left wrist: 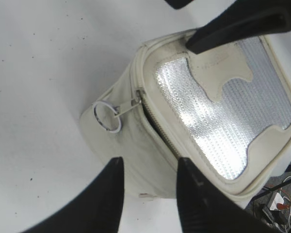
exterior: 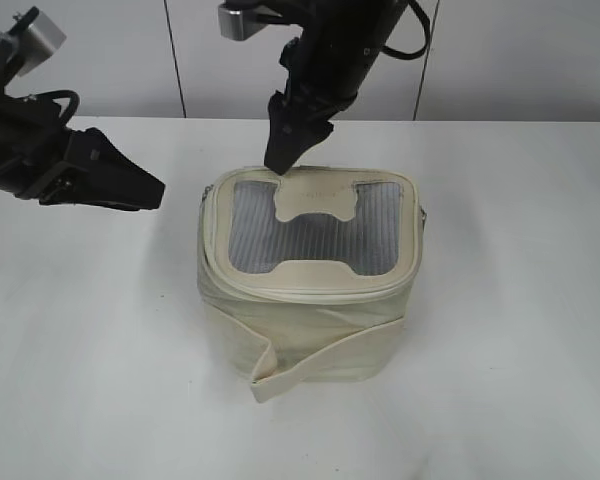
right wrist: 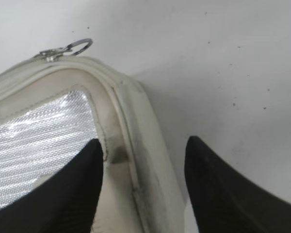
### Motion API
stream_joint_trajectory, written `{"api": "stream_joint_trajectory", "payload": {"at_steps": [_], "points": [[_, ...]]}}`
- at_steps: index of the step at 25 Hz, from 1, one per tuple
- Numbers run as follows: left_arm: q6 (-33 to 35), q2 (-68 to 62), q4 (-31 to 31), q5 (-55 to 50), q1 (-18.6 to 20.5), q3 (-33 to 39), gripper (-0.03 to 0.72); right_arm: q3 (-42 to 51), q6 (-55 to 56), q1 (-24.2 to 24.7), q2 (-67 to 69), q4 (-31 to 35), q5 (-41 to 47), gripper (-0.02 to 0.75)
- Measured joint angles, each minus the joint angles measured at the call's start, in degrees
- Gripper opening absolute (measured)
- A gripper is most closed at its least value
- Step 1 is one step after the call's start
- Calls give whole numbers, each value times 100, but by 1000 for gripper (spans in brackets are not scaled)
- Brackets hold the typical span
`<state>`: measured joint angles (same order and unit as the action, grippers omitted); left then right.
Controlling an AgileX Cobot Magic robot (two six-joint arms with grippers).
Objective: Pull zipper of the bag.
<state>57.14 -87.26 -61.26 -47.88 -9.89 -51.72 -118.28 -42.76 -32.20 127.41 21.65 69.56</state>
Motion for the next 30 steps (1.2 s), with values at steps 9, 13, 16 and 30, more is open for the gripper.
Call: {"api": "stream_joint_trajectory", "payload": {"at_steps": [9,13,16,30], "points": [[0,-7,0,-17,0,0,286,-213,59,19,174,-318,-5,497],[0,-9,1,-21,0,-10,286,-220,63,37,252,-1,-5,496],[0,-19,1,-21,0,-17,286,-222,109,37,296,171,-5,496],[0,-26,1,-23,0,-17,286,-222,201,37,391,251,-5,479]]}}
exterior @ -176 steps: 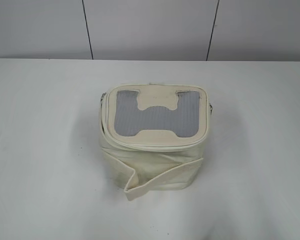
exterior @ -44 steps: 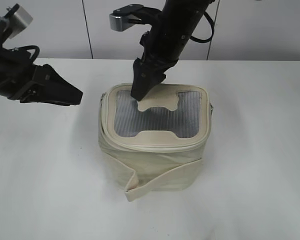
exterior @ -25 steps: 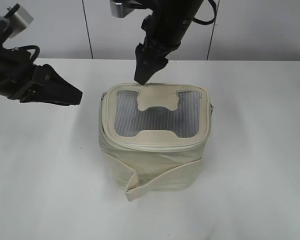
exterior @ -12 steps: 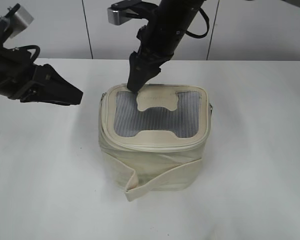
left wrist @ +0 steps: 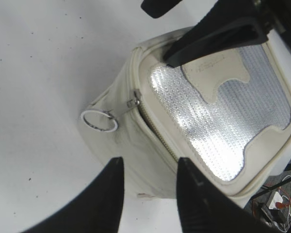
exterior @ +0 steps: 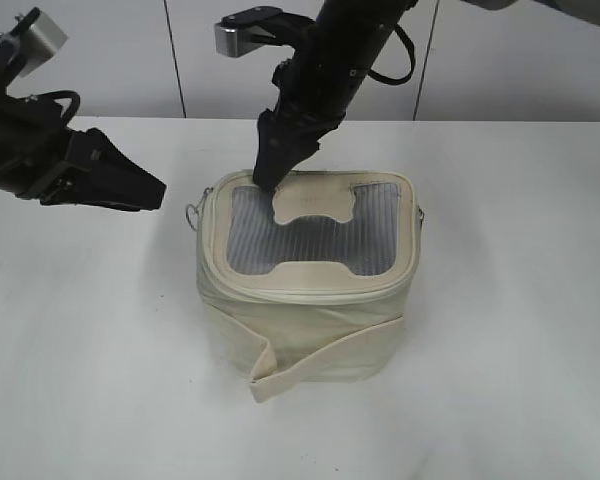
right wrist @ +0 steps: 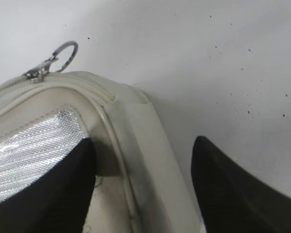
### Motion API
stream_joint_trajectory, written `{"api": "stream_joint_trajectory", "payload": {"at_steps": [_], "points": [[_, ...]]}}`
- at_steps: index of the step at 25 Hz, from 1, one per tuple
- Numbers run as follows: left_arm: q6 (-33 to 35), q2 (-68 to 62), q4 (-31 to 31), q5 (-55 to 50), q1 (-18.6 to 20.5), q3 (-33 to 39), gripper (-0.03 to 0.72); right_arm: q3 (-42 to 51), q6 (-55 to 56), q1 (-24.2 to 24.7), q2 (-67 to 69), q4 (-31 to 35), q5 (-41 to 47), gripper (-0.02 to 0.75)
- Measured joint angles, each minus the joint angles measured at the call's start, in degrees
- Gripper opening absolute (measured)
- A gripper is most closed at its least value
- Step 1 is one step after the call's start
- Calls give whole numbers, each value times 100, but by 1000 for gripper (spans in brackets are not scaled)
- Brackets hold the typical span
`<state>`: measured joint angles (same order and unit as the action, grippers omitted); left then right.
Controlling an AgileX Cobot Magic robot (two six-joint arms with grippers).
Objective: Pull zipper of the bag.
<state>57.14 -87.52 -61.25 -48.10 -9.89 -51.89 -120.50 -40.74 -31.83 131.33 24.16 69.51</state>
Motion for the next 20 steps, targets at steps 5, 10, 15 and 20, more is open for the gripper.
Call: {"api": "stream_joint_trajectory", "payload": {"at_steps": [5,10,15,20], "points": [[0,0,0,0,0,0,286,0,0,-10,1,90,25,367],[0,0,0,0,0,0,286,0,6,-17,1,141,25,185],[0,0,0,40,0,0,286,0,31,-21,1,153,25,41],[6,0,198,251,0,0,291,0,103,-28,-15,128,25,41]]}}
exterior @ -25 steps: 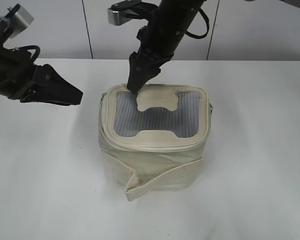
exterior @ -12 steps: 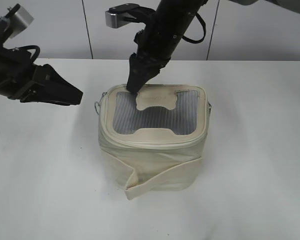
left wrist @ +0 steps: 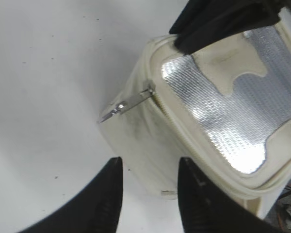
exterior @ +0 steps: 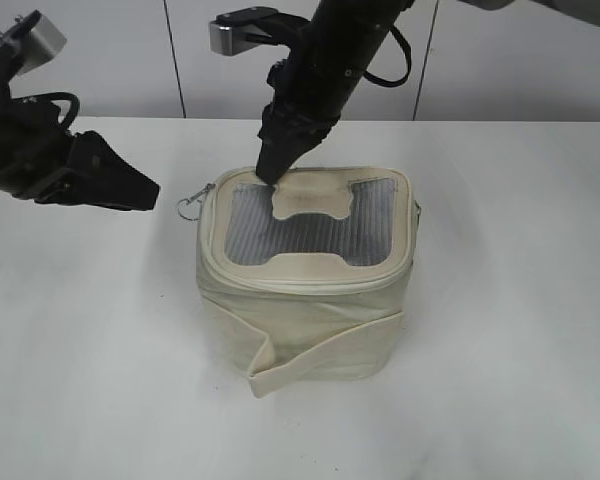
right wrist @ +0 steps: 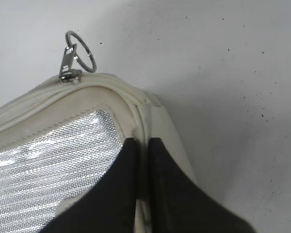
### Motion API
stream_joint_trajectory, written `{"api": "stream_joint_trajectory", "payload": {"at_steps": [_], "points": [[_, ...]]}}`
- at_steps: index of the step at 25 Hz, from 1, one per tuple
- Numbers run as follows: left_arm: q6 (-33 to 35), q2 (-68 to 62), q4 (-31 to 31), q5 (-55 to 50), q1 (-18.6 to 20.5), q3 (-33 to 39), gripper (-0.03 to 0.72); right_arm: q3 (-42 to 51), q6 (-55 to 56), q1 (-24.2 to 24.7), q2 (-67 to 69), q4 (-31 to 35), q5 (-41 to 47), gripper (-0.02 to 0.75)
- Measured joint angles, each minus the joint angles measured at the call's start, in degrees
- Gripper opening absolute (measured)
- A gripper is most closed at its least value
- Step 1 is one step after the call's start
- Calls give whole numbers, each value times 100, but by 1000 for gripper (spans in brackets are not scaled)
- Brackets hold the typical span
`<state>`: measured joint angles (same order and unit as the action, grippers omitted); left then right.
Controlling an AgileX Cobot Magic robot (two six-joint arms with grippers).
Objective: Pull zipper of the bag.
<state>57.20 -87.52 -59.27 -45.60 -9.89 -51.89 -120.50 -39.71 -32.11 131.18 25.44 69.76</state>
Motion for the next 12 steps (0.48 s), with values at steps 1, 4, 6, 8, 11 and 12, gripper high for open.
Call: {"api": "stream_joint_trajectory", "payload": {"at_steps": [1,4,6,8,11,12], "points": [[6,0,120,83,0,0,302,0,6,0,-2,-1,0,41],[209,0,375,211,0,0,364,0,97,-7,-6,-12,0,41],[450,0,403,170,-7,0,396,0,166,-7,-6,-12,0,41],[779,0,448,274,-55,0,410,0,209,-7,-6,-7,0,41],[1357,-4,512,521,-156,0,414,0,238,-7,-6,4,0,41],[1528,-4,525,610,-191,0,416,0,237,-7,-11,4,0,41]]}}
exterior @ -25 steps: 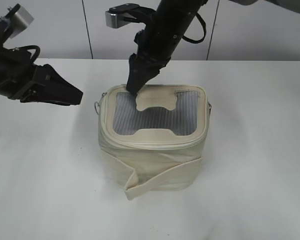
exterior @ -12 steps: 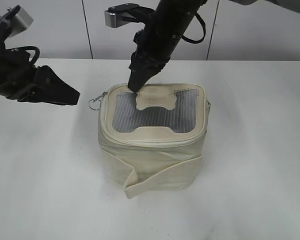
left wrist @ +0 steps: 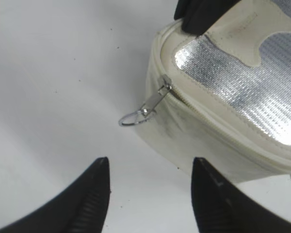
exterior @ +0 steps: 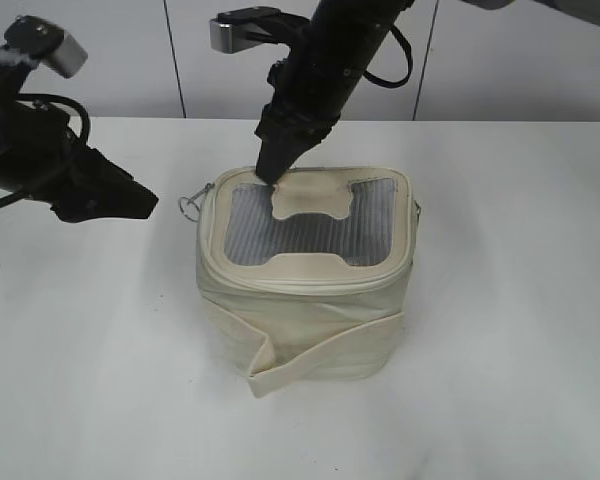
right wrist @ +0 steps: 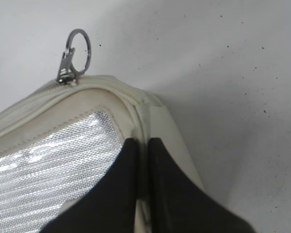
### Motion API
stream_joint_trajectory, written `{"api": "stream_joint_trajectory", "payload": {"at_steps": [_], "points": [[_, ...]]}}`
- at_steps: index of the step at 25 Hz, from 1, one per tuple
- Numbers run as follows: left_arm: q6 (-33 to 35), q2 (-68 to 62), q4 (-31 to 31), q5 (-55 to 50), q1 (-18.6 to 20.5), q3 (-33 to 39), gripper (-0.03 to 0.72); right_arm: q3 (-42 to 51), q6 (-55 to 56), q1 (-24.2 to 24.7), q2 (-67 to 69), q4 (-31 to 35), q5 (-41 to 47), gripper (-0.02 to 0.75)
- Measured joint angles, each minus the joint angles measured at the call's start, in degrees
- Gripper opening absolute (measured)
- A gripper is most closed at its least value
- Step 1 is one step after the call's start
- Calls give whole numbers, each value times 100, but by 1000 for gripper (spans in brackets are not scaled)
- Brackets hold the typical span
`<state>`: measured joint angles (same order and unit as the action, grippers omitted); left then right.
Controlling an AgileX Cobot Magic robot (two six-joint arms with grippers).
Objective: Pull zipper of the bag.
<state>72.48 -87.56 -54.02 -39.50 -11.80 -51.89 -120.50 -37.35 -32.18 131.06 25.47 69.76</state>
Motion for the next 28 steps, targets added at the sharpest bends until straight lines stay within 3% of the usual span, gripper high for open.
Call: {"api": "stream_joint_trajectory", "payload": {"at_steps": [7,18,28], "points": [[328,-313,33,-103,-53,-310,420,0,15,-11,-7,-12,0,41],[-77,-1047,251,-559,-66,-794,519,0,15,-11,-7,-16,0,39],[-78,-1420,626,-295,-521,-1200,523,0,15,-11,-7,-23,0,39]]}}
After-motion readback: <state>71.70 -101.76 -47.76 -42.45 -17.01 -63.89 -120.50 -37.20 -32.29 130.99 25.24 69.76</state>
